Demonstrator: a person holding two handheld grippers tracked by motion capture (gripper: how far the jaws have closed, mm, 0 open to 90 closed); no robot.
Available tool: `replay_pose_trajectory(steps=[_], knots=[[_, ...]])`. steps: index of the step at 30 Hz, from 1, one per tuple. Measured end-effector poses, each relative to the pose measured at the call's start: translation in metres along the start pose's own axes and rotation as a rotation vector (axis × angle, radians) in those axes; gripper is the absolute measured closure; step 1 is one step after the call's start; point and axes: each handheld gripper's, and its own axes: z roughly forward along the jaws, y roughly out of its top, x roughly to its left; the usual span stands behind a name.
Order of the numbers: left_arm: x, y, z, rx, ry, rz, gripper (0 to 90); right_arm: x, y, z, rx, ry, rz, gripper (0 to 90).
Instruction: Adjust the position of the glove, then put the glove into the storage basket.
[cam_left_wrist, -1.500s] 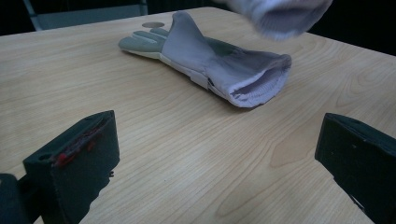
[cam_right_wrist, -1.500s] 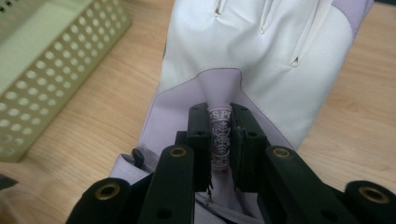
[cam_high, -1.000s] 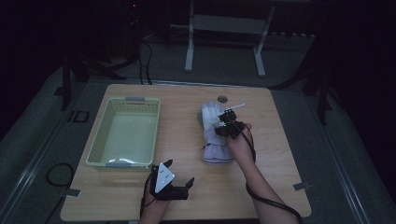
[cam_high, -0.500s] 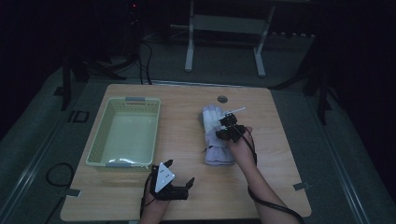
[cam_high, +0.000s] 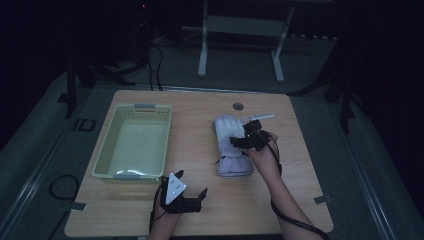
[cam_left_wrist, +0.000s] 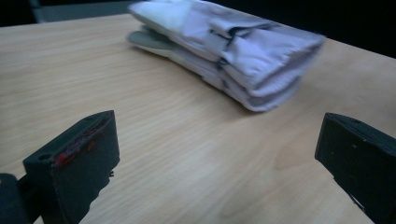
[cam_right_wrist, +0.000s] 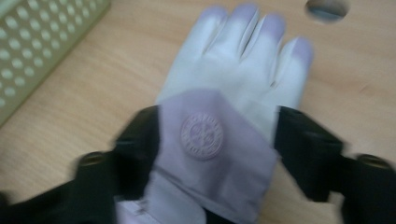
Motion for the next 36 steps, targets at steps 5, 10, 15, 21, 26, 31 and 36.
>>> replay_pose_trajectory(steps=[5, 10, 15, 21, 26, 31, 36], knots=[[0.002, 0.001, 0.001, 0.003, -0.038, -0.004, 0.1, -0.006, -0.005, -0.015, -0.046, 0.037, -0.008, 17.5], [-0.003, 0.005, 0.005, 0.021, -0.050, 0.034, 0.1, -0.013, -0.020, -0.027, -0.116, 0.067, -0.076, 15.5], [-0.009, 0.019, 0.012, 0.122, -0.117, -0.026, 0.1, -0.022, -0.032, -0.039, -0.160, 0.043, -0.161, 15.1], [-0.012, 0.047, 0.025, 0.144, -0.188, -0.041, 0.1, -0.034, -0.041, -0.044, -0.142, 0.021, -0.144, 14.1], [-0.010, 0.073, 0.043, 0.183, -0.185, -0.048, 0.1, -0.045, -0.046, -0.043, -0.152, 0.025, -0.112, 14.1], [-0.002, 0.092, 0.063, 0.207, -0.197, -0.079, 0.1, -0.053, -0.048, -0.040, -0.150, 0.036, -0.065, 14.5], [0.006, 0.109, 0.087, 0.221, -0.212, -0.117, 0.1, -0.055, -0.045, -0.031, -0.159, 0.071, -0.042, 11.1]])
